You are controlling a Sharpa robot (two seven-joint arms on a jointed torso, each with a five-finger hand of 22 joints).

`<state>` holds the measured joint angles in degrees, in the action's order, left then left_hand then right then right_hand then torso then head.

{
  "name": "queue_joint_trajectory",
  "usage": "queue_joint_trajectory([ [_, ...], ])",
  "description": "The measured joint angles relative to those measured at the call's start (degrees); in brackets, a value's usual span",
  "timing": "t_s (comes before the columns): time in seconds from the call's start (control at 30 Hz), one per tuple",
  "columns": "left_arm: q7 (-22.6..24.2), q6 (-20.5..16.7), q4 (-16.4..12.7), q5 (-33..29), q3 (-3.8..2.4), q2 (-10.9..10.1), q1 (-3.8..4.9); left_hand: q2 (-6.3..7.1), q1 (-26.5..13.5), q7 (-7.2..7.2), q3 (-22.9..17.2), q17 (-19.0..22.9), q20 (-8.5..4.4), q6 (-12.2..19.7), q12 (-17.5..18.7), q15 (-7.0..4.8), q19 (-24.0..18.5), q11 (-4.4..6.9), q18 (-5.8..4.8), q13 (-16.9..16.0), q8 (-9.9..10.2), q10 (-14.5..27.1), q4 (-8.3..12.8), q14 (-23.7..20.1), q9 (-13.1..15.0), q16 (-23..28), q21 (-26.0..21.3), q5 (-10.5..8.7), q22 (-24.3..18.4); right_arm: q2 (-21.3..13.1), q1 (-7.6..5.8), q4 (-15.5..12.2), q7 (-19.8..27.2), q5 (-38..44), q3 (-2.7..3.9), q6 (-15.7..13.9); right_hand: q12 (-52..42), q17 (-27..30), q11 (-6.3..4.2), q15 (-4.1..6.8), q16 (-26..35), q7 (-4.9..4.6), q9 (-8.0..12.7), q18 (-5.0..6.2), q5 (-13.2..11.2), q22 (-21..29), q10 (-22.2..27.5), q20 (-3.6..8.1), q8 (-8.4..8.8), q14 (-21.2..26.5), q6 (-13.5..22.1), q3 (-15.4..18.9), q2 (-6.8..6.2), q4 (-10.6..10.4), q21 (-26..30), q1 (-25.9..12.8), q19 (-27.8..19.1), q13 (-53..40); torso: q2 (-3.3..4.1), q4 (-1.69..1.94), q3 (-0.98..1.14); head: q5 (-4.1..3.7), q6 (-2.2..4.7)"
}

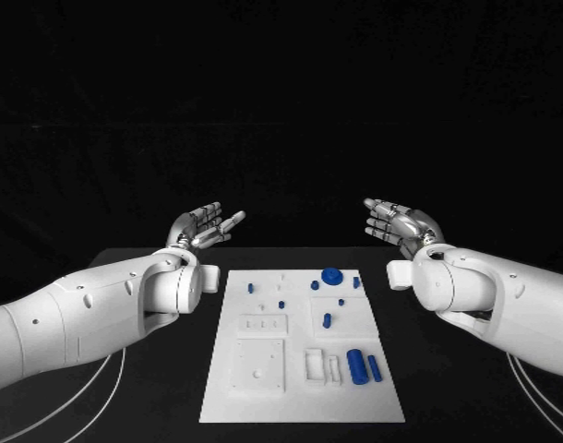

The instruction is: Assemble the parts on the task board

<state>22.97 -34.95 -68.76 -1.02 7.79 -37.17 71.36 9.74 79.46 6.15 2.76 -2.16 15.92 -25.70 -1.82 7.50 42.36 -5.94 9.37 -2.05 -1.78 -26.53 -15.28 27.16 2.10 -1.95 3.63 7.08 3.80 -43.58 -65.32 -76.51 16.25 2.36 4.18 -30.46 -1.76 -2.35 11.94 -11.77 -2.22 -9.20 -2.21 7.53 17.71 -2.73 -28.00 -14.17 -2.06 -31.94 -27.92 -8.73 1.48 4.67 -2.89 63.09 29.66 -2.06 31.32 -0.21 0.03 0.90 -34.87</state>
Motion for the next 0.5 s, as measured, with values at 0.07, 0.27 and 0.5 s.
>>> queue_joint_trajectory([
  [0.07,-1.1,1.9,2.3,-0.2,0.81,0.8,1.14,0.2,2.1,0.09,0.1,-0.1,0.44,-0.7,0.0,0.12,1.1,-0.01,0.0,-0.1,-0.2,-0.9,-0.4,0.9,0.1,0.0,0.0,0.23,0.2,0.2,-0.67,1.8,-2.7,0.7,0.52,3.2,-0.2,0.0,0.0,-0.09,0.0,0.05,0.0,-0.01,0.0,0.0,-0.9,0.11,0.0,-1.0,-0.7,-0.2,-0.16,0.2,0.0,1.4,0.7,-0.1,0.0,0.0,0.01,0.01,0.0],
  [0.27,-3.4,5.7,5.7,-0.5,1.83,2.0,2.83,0.29,2.7,0.19,0.1,-0.1,0.45,-1.0,0.0,0.18,1.5,-0.02,0.0,-0.1,-0.2,-1.0,-0.6,1.0,0.1,0.0,0.0,0.23,0.2,0.5,-1.98,5.3,-9.1,2.6,1.5,10.8,-0.3,-0.2,0.04,-0.18,-0.1,-0.22,-0.2,-0.01,0.0,-0.2,-4.7,0.62,-0.23,-5.0,-3.9,-0.3,-1.22,1.8,-0.3,5.3,3.6,-0.2,0.0,0.0,0.01,0.01,0.0],
  [0.5,-4.1,7.4,4.9,-0.6,1.91,1.4,2.79,-5.67,0.9,3.51,0.1,-0.8,-0.85,-15.4,-0.8,1.31,7.6,-3.31,2.24,-0.8,-1.2,-18.0,8.1,21.1,0.7,-1.1,3.2,2.34,1.1,0.7,-2.26,8.1,-12.1,13.3,1.67,14.4,-0.8,-0.6,-0.66,0.35,-0.5,-1.42,-0.6,-0.01,1.4,-0.7,-15.1,1.77,-0.64,-13.5,-13.9,-1.6,-2.56,3.7,-1.3,8.3,10.4,-0.7,0.02,0.04,-0.07,0.26,-0.46],
])
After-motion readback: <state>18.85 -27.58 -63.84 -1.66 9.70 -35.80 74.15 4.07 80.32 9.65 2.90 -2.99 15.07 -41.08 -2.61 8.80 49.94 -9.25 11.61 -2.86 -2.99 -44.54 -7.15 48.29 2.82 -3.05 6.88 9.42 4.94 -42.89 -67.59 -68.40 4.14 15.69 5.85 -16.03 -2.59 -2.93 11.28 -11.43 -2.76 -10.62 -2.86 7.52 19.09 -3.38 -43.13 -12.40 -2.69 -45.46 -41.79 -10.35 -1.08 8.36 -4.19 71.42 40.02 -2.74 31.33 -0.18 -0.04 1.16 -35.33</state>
